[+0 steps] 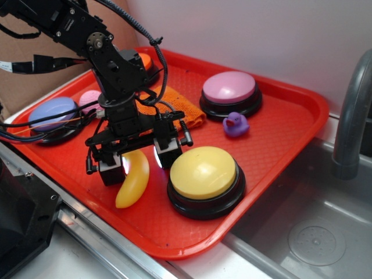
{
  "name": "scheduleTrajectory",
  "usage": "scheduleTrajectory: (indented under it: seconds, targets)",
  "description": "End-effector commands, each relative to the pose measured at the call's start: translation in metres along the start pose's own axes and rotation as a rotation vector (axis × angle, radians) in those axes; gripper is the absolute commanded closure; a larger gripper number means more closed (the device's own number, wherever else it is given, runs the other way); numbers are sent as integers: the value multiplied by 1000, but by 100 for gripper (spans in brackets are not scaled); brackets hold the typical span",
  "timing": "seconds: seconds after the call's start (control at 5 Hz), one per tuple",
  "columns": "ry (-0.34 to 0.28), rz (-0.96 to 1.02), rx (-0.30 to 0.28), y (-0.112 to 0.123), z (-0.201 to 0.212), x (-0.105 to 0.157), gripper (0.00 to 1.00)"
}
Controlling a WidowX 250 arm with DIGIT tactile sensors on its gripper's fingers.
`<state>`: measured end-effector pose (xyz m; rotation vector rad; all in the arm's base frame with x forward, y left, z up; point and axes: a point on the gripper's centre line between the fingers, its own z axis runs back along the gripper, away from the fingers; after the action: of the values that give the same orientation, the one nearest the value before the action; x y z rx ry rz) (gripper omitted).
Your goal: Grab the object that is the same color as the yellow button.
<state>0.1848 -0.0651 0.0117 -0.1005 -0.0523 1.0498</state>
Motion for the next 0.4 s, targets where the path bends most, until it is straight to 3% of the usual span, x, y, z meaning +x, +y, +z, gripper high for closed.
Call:
scheduleTrajectory:
  seconds: [0.0,0.2]
  targets:
    - [-80,-55,-24,-4,20,16,100]
    - [-95,-226,43,-6,53,33,100]
